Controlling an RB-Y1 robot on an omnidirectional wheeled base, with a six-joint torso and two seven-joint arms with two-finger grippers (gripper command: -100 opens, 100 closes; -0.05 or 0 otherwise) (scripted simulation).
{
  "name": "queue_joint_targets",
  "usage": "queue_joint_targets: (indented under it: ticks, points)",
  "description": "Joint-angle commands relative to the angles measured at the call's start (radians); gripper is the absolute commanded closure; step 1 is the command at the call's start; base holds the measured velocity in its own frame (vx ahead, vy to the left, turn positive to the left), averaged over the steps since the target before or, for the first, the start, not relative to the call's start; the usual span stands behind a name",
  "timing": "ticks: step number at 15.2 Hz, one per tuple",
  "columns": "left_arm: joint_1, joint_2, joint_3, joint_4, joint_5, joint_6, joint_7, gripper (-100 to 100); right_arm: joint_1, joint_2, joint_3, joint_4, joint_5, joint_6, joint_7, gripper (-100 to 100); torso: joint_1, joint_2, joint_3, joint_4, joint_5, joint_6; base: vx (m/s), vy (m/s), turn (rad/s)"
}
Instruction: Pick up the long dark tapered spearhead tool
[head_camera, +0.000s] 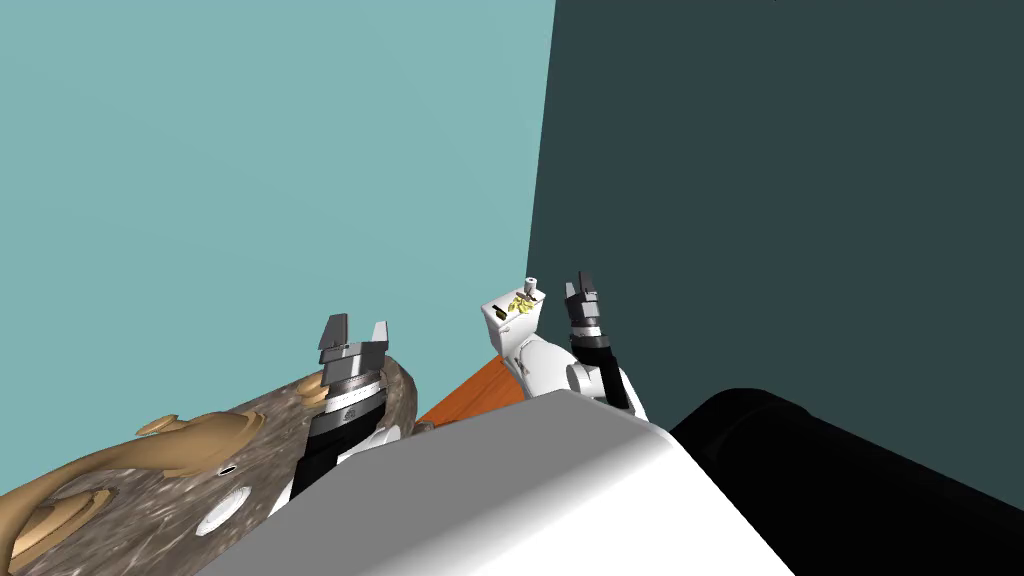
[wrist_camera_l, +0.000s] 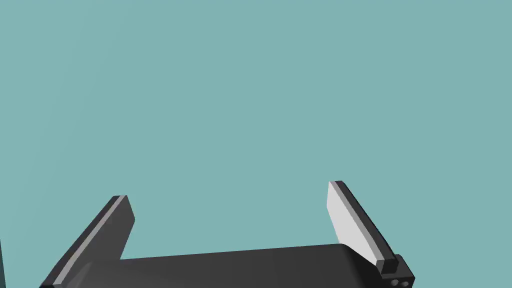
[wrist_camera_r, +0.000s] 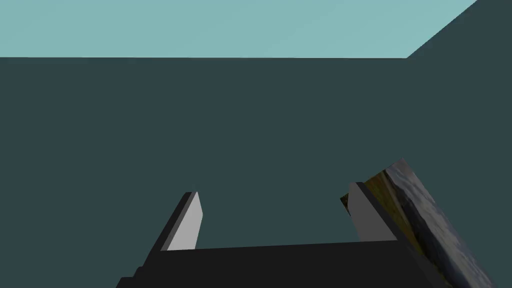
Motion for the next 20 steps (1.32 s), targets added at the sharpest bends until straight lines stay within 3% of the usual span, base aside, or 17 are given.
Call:
queue_joint_targets:
  ticks: [1, 4, 9, 12, 14, 15, 17, 18, 19, 20]
  points:
    - [0.0, 0.0, 0.0, 0.0, 0.0, 0.0, 0.0, 0, -0.012, -0.028, -0.002, 0.018, -0.001, 0.013, 0.011, -100, 0.0, 0.0, 0.0, 0.0, 0.0, 0.0, 0.001, -0.006, 0.055]
    - [0.0, 0.0, 0.0, 0.0, 0.0, 0.0, 0.0, 0, -0.061, -0.093, -0.008, 0.09, -0.006, 0.067, 0.054, -100, -0.002, -0.001, 0.0, 0.0, 0.0, -0.001, 0.007, -0.032, 0.177]
    - [0.0, 0.0, 0.0, 0.0, 0.0, 0.0, 0.0, 0, -0.112, -0.137, -0.014, 0.164, -0.012, 0.122, 0.098, -100, -0.004, -0.001, -0.001, 0.0, -0.001, -0.001, 0.006, -0.045, 0.15]
    - [0.0, 0.0, 0.0, 0.0, 0.0, 0.0, 0.0, 0, -0.176, -0.182, -0.023, 0.246, -0.018, 0.188, 0.154, -100, -0.003, -0.001, -0.001, 0.0, -0.001, 0.0, 0.0, -0.044, 0.187]
    - [0.0, 0.0, 0.0, 0.0, 0.0, 0.0, 0.0, 0, -0.176, -0.182, -0.023, 0.257, -0.018, 0.192, 0.154, -100, -0.004, -0.001, -0.001, 0.0, -0.001, 0.0, 0.002, -0.05, 0.116]
    - [0.0, 0.0, 0.0, 0.0, 0.0, 0.0, 0.0, 0, -0.212, -0.204, -0.027, 0.302, -0.022, 0.224, 0.186, -100, -0.004, -0.001, -0.001, 0.0, -0.001, 0.0, 0.002, -0.034, 0.138]
    - [0.0, 0.0, 0.0, 0.0, 0.0, 0.0, 0.0, 0, -0.212, -0.204, -0.027, 0.31, -0.022, 0.231, 0.186, -100, -0.003, -0.001, -0.001, 0.0, -0.001, -0.001, 0.004, -0.034, 0.132]
    - [0.0, 0.0, 0.0, 0.0, 0.0, 0.0, 0.0, 0, -0.25, -0.227, -0.032, 0.344, -0.026, 0.273, 0.219, -100, -0.003, -0.001, -0.001, 0.0, -0.001, 0.0, -0.001, -0.033, 0.207]
    - [0.0, 0.0, 0.0, 0.0, 0.0, 0.0, 0.0, 0, -0.25, -0.227, -0.032, 0.363, -0.026, 0.273, 0.219, -100, -0.003, -0.001, -0.001, 0.0, -0.001, -0.001, -0.001, -0.04, 0.21]
    - [0.0, 0.0, 0.0, 0.0, 0.0, 0.0, 0.0, 0, -0.291, -0.249, -0.037, 0.391, -0.03, 0.306, 0.255, -100, -0.003, -0.002, -0.001, 0.0, -0.001, -0.001, -0.007, -0.058, 0.236]
